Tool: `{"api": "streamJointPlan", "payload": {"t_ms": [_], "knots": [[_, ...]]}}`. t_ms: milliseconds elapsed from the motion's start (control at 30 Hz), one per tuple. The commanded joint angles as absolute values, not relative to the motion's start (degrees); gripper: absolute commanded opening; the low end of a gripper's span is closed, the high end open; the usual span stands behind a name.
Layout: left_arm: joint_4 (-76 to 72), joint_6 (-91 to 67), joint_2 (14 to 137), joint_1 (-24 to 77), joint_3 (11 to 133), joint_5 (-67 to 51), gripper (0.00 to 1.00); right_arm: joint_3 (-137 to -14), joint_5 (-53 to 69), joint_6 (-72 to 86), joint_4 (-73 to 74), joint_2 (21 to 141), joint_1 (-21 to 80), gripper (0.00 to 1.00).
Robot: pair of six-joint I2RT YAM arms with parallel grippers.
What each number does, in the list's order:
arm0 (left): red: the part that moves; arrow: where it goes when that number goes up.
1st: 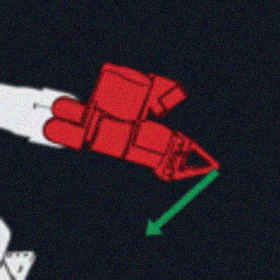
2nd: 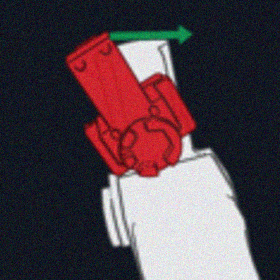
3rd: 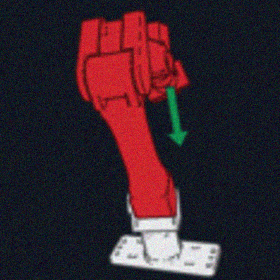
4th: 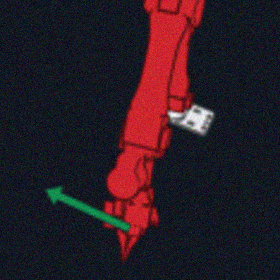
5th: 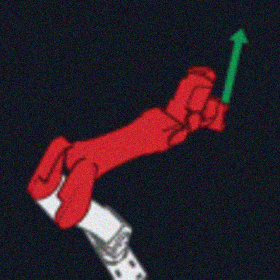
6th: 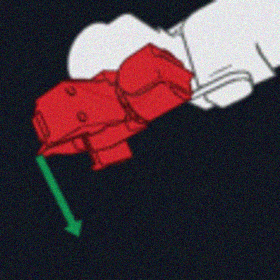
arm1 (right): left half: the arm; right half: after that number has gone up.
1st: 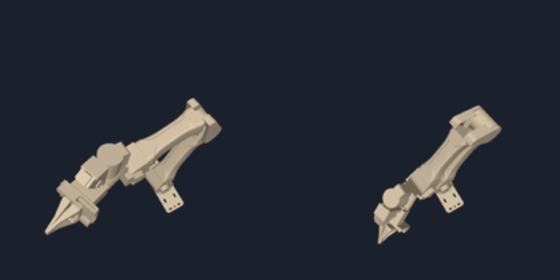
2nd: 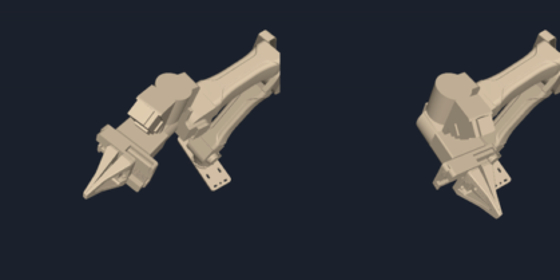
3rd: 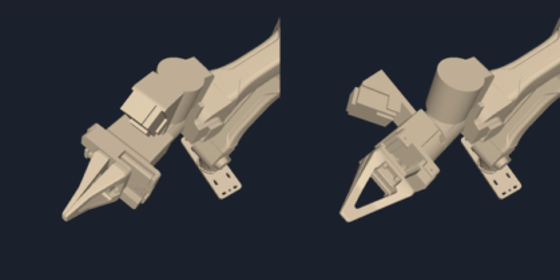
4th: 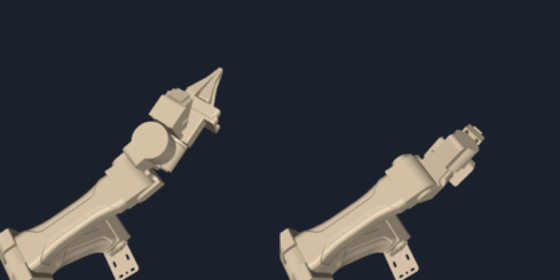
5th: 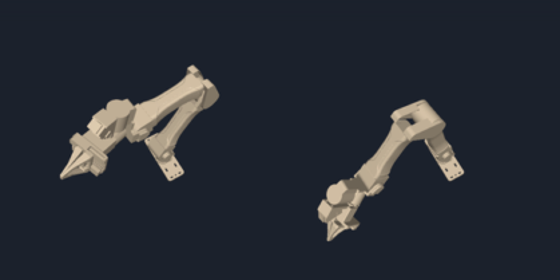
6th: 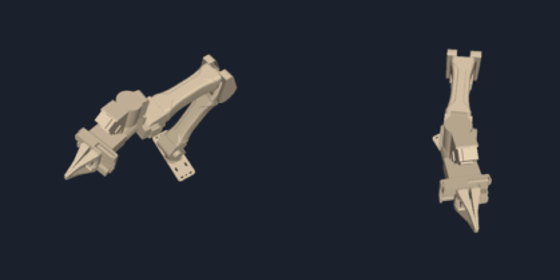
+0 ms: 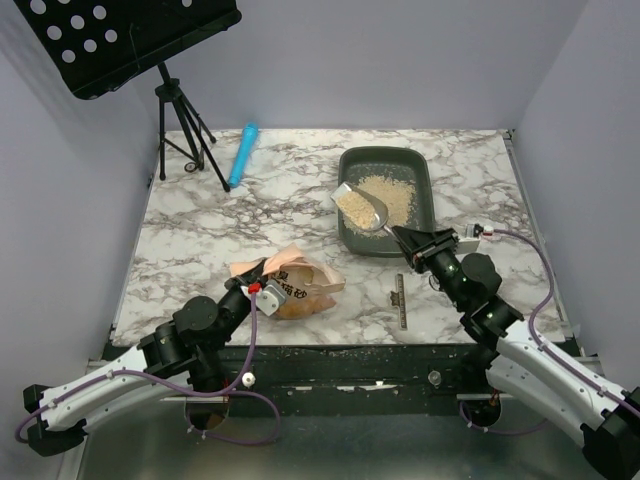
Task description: Fill the litter box with clean litter
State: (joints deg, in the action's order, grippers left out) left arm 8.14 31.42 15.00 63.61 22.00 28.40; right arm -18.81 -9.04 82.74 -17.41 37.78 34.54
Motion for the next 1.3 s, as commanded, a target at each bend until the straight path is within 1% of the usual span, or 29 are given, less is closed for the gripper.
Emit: {"api": "streamJointPlan", "payload": {"t_ms": [0,67,300,500,633,867,967,1100,1200,1267], "knots": [[-1.0,31.8,13.2,63.6,23.3,31.2,0.0,-25.0,-20.3,72.3,-21.4,39.1,34.6,0.0],[-1.4,31.8,13.3,63.6,23.1,31.6,0.0,-26.5,-22.8,67.1,-20.0,39.2,34.7,0.0],[-1.7,31.9,13.3,63.6,22.9,31.6,0.0,-34.7,-31.9,53.5,-5.6,43.8,34.7,0.0],[-2.1,32.2,13.4,63.6,22.5,31.6,0.0,-41.9,-36.7,41.1,3.2,53.9,34.6,0.0],[-2.0,32.1,13.4,63.6,22.5,31.9,0.0,-46.7,-36.2,31.8,6.8,59.8,34.6,0.0],[-2.5,32.1,13.1,63.6,22.4,31.7,0.0,-61.8,-37.7,19.5,20.6,71.3,34.6,0.0],[-2.4,32.0,13.0,63.6,22.3,31.4,0.0,-70.3,-35.9,15.6,27.3,76.2,34.6,0.0],[-2.2,31.9,12.7,63.6,22.5,31.3,0.0,-81.6,-32.1,11.1,38.2,82.2,34.6,0.0],[-2.2,31.8,12.2,63.6,22.5,31.3,0.0,-91.1,-30.4,9.3,49.7,87.5,34.6,0.0],[-2.1,31.8,12.0,63.6,22.5,31.2,0.0,-94.8,-30.1,8.5,55.1,89.3,34.6,0.0]]}}
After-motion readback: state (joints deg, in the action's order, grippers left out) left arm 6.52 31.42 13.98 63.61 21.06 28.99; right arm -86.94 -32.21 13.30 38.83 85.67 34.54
